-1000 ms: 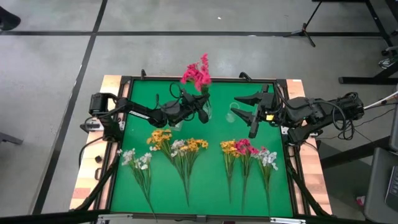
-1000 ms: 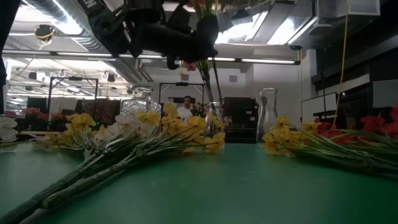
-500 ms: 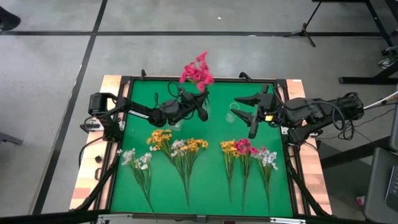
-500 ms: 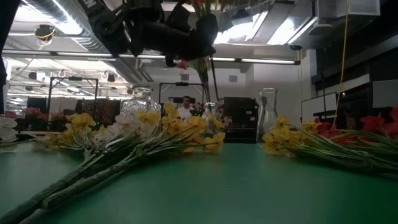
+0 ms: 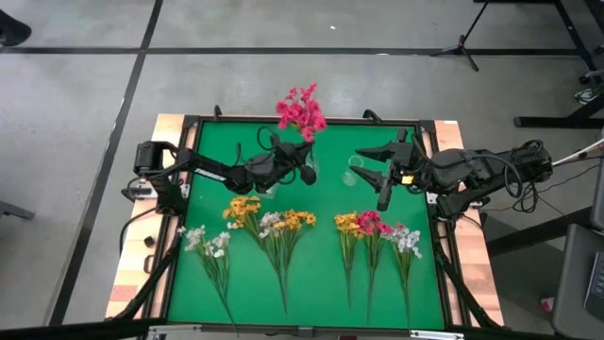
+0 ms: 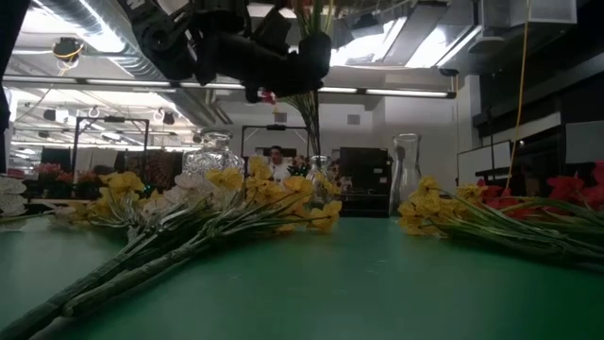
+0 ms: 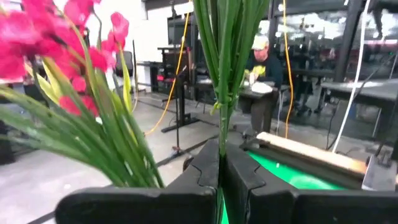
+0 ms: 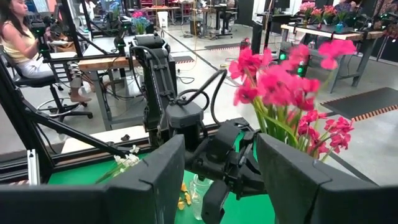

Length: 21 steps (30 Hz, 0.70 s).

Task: Sort flowers into vase by color
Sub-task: Put the left red flower into the center transparent vase

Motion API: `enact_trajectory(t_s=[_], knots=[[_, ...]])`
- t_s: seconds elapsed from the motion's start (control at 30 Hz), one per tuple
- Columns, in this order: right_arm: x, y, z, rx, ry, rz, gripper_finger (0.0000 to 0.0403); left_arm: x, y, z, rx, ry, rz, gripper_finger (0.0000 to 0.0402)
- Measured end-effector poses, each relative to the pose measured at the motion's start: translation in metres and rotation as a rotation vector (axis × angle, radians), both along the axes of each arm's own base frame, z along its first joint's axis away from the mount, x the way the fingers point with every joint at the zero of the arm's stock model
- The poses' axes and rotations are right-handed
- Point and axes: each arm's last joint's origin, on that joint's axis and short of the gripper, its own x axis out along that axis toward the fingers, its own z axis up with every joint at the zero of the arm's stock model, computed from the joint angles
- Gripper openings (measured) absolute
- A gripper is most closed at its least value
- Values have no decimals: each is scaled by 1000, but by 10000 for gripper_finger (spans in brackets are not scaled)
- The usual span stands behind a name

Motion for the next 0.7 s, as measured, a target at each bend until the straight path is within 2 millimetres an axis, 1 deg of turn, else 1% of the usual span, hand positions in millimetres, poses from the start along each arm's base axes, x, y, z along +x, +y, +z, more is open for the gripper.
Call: enact_trajectory(t_s=[0.27,0.47,0.7], knots=[[0,0,-1,-4,12,0,198,0,7,-3,-47,-14,-28,0],[0,0,-1,-5,14,0,198,-1,18,-12,-122,27,-57,0],[0,0,-1,-5,15,0,198,-3,27,-12,-158,-4,-58,3]])
